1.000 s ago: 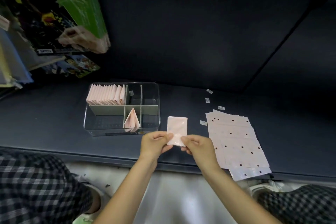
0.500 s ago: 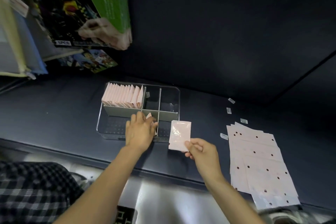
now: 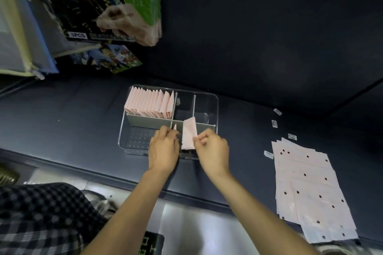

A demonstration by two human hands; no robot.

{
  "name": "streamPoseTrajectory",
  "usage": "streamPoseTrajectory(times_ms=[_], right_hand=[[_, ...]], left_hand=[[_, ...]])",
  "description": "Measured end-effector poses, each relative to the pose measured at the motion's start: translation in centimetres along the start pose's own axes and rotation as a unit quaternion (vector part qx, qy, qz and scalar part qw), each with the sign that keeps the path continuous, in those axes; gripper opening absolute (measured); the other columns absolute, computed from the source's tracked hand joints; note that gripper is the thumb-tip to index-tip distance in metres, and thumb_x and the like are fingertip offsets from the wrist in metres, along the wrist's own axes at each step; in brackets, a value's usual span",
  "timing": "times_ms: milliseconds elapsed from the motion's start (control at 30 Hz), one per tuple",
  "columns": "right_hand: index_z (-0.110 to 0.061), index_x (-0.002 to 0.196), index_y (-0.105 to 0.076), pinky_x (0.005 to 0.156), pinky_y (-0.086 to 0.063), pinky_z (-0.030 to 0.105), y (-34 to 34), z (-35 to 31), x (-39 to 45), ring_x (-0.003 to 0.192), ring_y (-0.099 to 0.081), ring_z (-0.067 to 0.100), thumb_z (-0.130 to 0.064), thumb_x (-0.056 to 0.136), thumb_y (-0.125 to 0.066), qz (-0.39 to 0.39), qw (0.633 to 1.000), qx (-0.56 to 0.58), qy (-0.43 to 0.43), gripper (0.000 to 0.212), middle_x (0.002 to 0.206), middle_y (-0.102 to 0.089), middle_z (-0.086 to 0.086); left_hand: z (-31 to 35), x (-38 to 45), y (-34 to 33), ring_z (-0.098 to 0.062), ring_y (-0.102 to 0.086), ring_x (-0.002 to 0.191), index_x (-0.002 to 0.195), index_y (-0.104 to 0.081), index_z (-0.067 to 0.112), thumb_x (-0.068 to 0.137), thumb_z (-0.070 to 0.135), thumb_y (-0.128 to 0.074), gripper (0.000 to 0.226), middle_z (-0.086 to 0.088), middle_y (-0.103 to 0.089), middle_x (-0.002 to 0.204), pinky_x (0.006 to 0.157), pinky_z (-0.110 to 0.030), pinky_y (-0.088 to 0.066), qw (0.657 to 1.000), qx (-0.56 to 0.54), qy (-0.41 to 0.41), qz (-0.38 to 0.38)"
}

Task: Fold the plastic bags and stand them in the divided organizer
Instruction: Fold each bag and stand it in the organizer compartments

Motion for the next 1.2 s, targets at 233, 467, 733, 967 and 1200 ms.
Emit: streamPoseTrajectory(times_ms=[233,467,733,967,1200], right_hand=[[-0.011,0.094,-0.059,0.069,-0.047,0.033,-2.1,-1.9,0.8,0.090,-0.063,0.036,-0.023,0.090,-0.051,-0.026,0.987,-0.157,0.019,0.015,0.095,-0.068,0.012],[-0.013,0.087,-0.058,0.062,-0.041,0.031,-1.3,-1.2,0.6,0.083,-0.062,0.035,-0.021,0.086,-0.052,-0.014,0.986,-0.164,0.013,0.010,0.086,-0.068,0.009],[-0.014,0.090,-0.063,0.064,-0.044,0.032,-3.4,-1.4,1.2,0.089,-0.063,0.034,-0.022,0.087,-0.053,-0.050,0.984,-0.171,0.004,0.013,0.092,-0.069,0.010],[-0.019,0.094,-0.069,0.069,-0.046,0.034,-5.9,-1.6,0.7,0.095,-0.063,0.036,-0.032,0.094,-0.047,-0.077,0.981,-0.178,0.012,0.026,0.099,-0.068,0.014],[-0.025,0.099,-0.069,0.071,-0.049,0.036,-5.3,-0.6,-0.4,0.094,-0.062,0.035,-0.036,0.095,-0.045,-0.093,0.983,-0.148,0.061,0.027,0.097,-0.070,0.009]], left_hand=[[-1.2,0.0,0.4,-0.030,-0.059,0.082,0.109,-0.065,0.013,0.089,0.009,-0.057,0.021,-0.006,-0.052,0.107,0.074,-0.043,-0.050,0.994,-0.092,0.058,0.001],[-1.6,0.0,0.3,-0.027,-0.060,0.085,0.113,-0.065,0.014,0.089,0.012,-0.059,0.024,-0.005,-0.054,0.106,0.077,-0.041,-0.051,0.991,-0.111,0.073,0.008],[-1.8,-0.1,0.2,-0.027,-0.061,0.087,0.112,-0.065,0.013,0.091,0.014,-0.058,0.023,-0.006,-0.055,0.106,0.078,-0.042,-0.051,0.991,-0.113,0.070,0.010],[-1.7,-0.4,0.6,-0.024,-0.059,0.084,0.109,-0.066,0.016,0.094,0.018,-0.053,0.020,-0.002,-0.055,0.104,0.071,-0.033,-0.046,0.986,-0.153,0.056,0.041],[-1.7,-0.3,0.2,-0.027,-0.055,0.089,0.097,-0.068,0.005,0.097,0.028,-0.047,0.031,-0.008,-0.053,0.104,0.068,-0.030,-0.037,0.997,-0.067,0.029,0.020]])
Point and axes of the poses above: each hand's wrist, its own x-axis towards the middle knuckle, its own y-axis out of the back of the hand, z = x × y, the point moved 5 cm from there along x, towards the middle knuckle
